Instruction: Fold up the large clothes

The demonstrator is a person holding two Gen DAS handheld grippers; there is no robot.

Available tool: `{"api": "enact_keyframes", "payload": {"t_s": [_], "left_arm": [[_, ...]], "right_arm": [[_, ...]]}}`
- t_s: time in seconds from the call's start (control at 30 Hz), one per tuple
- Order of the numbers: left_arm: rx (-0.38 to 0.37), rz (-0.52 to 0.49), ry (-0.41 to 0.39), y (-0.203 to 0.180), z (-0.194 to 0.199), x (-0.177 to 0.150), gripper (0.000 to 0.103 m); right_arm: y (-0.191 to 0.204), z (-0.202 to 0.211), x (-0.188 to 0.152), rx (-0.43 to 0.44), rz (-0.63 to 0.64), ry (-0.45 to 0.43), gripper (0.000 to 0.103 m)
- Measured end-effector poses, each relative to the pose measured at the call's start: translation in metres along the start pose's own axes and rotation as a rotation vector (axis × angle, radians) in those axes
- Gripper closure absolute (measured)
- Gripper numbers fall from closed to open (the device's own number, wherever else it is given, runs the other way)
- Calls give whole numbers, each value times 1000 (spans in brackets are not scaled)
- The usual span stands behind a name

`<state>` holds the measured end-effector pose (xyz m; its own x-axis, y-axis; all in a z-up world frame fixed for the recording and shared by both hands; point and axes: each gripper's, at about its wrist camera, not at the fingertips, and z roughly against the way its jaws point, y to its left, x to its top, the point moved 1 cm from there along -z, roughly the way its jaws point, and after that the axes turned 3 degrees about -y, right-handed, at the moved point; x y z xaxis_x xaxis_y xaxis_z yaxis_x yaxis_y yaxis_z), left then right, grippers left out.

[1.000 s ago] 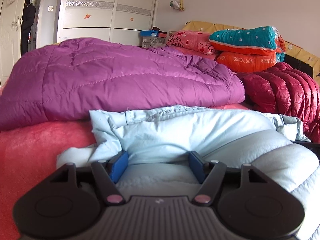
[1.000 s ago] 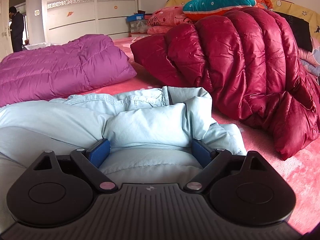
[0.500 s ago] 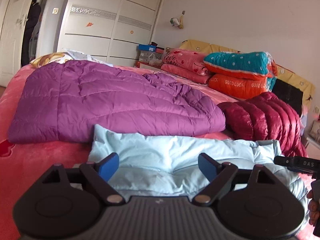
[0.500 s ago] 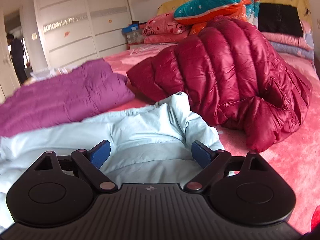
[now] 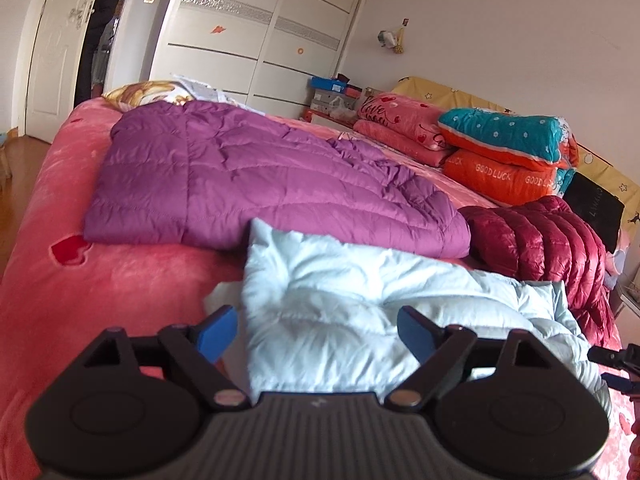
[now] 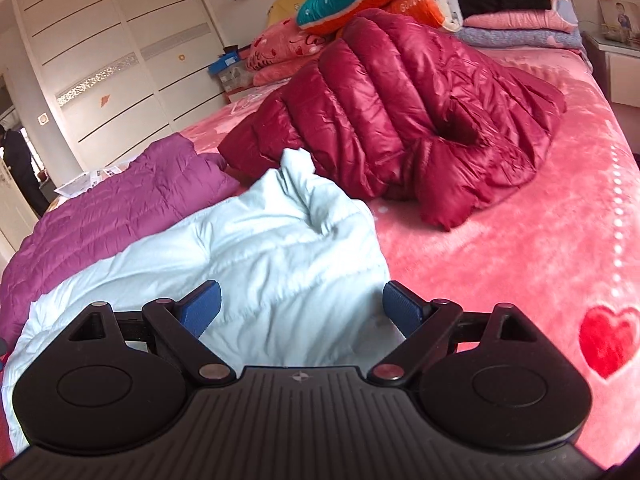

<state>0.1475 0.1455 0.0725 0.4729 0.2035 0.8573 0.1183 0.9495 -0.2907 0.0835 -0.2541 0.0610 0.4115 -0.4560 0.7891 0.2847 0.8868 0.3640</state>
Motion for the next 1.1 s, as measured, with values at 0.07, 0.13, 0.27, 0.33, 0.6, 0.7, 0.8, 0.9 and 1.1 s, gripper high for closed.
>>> {"api": "enact_keyframes", "payload": {"t_s": [0.07,0.13,0.27,0.33,0.6,0.7,0.8,0.9,1.1], "left_arm": [[-1,19,23,6,5,-4,16],[-13,67,40,16,11,-5,16],[-50,221,52,45,20,-3,16],[-72,298,68,59,20,-2,16],[-215,528,189,84,-13,-9,16],[-255,563,228,82,-30,-12,16],[-288,583,253,81,-46,-15,15],[-337,605,259,81,-57,-14,11],[-426,650,270,81,-70,-15,6]], "right_arm": [[-8,12,-7,-13,-24,8,0],[-20,25,-12,-29,-57,1,0],[-59,38,-12,-14,-188,-10,0],[-77,40,-12,10,-254,-9,0],[-121,12,-21,171,-388,59,0],[-118,0,-18,243,-379,84,0],[-109,-20,-15,294,-352,108,0],[-106,-33,-12,345,-351,118,0],[-93,-64,-6,491,-415,166,0]]}}
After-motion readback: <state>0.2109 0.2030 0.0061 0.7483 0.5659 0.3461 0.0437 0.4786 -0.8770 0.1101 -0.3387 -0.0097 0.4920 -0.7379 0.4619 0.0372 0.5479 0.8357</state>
